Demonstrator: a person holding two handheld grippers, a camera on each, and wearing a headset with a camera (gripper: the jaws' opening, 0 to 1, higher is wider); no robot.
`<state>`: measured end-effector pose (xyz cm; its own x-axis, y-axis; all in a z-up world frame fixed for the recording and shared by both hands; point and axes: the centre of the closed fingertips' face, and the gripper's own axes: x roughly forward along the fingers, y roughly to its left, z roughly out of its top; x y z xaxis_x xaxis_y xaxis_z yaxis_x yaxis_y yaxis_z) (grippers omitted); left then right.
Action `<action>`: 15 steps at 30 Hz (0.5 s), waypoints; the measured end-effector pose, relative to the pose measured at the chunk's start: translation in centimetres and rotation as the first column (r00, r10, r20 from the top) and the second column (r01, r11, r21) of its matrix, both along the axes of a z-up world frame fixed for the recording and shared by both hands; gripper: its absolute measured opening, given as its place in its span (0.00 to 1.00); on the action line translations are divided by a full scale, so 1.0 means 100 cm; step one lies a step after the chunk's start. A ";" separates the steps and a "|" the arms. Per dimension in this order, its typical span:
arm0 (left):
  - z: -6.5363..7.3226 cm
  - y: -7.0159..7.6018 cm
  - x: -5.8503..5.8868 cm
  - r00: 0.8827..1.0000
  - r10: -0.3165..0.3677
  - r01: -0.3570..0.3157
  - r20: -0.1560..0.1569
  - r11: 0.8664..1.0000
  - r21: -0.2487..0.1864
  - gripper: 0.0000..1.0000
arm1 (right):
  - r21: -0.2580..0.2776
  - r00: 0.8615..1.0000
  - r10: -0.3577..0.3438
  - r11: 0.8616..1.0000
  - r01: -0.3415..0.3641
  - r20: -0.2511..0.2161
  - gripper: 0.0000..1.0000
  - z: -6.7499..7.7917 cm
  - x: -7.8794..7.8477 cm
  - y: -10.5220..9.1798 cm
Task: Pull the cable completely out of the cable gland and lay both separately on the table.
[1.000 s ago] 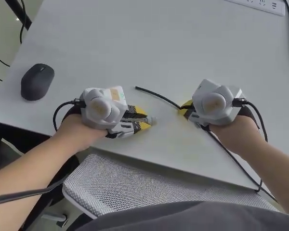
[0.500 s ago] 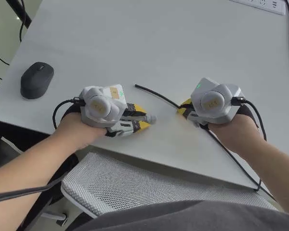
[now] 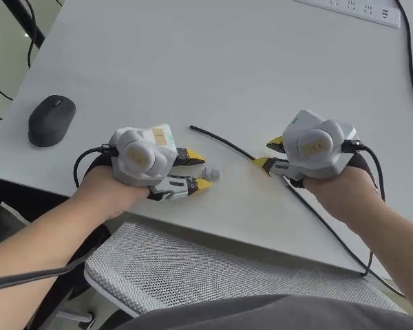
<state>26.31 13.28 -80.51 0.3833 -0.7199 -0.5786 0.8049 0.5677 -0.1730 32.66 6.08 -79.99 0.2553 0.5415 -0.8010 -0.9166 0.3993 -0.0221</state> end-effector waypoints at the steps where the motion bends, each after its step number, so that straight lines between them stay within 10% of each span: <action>1: 0.002 0.000 -0.001 1.000 0.003 -0.003 0.004 1.000 0.000 0.32 | 0.013 1.000 -0.015 1.000 0.016 -0.008 0.26 0.003 0.000 -0.002; 15: 0.031 0.010 -0.003 0.992 0.116 -0.115 0.042 0.993 -0.027 0.45 | 0.145 0.992 -0.123 0.982 0.125 -0.025 0.40 0.039 -0.006 -0.024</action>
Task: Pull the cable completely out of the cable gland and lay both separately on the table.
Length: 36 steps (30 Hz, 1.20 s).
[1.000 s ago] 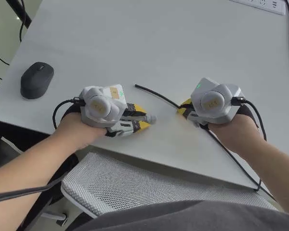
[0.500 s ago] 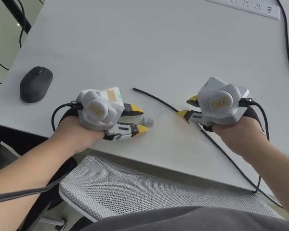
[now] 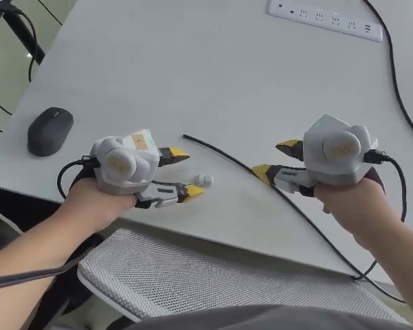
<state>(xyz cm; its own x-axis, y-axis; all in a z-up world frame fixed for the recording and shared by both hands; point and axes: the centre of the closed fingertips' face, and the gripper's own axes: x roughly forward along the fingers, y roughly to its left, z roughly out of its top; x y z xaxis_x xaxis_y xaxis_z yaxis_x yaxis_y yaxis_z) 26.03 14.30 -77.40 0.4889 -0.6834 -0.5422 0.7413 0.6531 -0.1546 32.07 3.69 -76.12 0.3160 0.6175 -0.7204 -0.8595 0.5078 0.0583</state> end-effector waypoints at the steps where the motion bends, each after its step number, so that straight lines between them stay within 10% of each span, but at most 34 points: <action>1: 0.001 0.000 -0.001 1.000 0.004 -0.004 0.000 1.000 -0.002 0.46 | 0.009 1.000 -0.003 1.000 0.003 0.001 0.41 0.003 -0.001 -0.001; 20: 0.046 -0.001 -0.022 0.994 0.109 -0.110 -0.018 0.991 -0.076 0.63 | 0.160 0.995 -0.104 0.982 0.102 0.009 0.61 0.049 -0.033 -0.052; 36: 0.058 0.008 -0.036 0.985 0.169 -0.170 -0.019 0.982 -0.086 0.76 | 0.253 0.984 -0.178 0.951 0.178 -0.022 0.75 0.058 -0.070 -0.095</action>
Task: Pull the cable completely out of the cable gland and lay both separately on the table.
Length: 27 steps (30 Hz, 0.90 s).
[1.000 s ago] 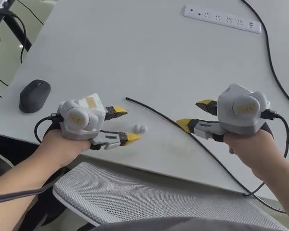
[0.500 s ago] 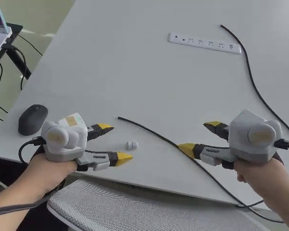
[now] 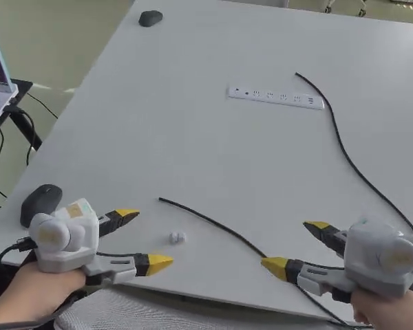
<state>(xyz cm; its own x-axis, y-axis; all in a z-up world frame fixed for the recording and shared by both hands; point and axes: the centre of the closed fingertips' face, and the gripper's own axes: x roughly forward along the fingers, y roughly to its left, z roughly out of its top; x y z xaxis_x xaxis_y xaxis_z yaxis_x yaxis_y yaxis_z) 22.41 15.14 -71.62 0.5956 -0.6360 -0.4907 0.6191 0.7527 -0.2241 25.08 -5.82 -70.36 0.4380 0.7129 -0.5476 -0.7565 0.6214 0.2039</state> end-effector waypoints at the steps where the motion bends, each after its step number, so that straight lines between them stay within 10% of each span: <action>1: -0.001 0.001 -0.002 1.000 0.001 -0.001 -0.006 1.000 0.002 0.76 | 0.002 1.000 0.003 1.000 -0.003 -0.001 0.77 -0.001 -0.003 -0.002; 27: -0.006 0.016 -0.027 0.996 0.052 -0.050 -0.070 0.998 0.031 0.99 | 0.024 0.995 0.076 0.997 -0.075 -0.062 0.99 -0.009 -0.036 -0.023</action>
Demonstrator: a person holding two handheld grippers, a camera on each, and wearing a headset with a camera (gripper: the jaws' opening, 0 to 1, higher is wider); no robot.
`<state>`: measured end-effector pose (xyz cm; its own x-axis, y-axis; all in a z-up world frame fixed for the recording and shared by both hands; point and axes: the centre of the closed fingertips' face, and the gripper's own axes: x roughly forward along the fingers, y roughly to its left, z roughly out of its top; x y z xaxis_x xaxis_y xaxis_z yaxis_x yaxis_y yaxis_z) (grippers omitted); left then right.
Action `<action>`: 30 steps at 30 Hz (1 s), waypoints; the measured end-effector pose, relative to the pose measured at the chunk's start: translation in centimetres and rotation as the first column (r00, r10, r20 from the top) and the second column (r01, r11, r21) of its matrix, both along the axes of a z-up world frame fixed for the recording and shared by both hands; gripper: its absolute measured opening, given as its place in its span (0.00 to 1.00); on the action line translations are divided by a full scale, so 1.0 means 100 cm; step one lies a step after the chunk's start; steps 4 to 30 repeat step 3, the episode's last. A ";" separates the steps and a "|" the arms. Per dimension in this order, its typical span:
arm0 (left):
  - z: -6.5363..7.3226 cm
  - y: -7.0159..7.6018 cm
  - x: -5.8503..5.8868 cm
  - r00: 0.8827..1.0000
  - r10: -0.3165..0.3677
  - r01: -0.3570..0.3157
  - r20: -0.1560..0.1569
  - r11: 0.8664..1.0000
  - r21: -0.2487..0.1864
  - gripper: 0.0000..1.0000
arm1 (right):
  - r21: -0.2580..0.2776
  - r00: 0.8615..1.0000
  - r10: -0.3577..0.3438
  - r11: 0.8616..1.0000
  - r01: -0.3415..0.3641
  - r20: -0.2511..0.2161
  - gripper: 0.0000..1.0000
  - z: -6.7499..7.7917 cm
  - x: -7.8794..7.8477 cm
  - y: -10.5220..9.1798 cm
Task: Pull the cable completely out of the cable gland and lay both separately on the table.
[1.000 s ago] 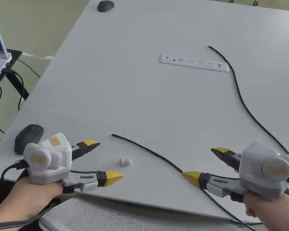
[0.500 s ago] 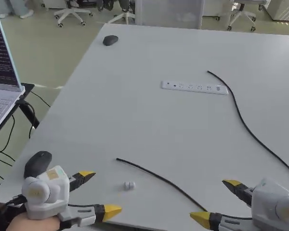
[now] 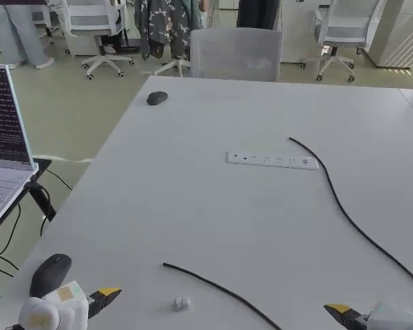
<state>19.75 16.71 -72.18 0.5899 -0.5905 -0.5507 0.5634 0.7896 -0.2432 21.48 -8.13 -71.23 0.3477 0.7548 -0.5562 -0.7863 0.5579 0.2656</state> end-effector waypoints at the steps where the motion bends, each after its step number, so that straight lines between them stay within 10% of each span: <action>1: 0.000 0.000 0.000 1.000 -0.001 0.001 -0.002 1.000 0.000 0.99 | -0.007 1.000 0.002 1.000 -0.002 -0.002 0.99 -0.001 0.000 -0.001; 30: 0.003 0.000 0.001 1.000 0.003 -0.003 0.004 1.000 -0.007 0.99 | -0.015 1.000 0.006 1.000 -0.006 -0.005 0.99 -0.003 -0.001 -0.001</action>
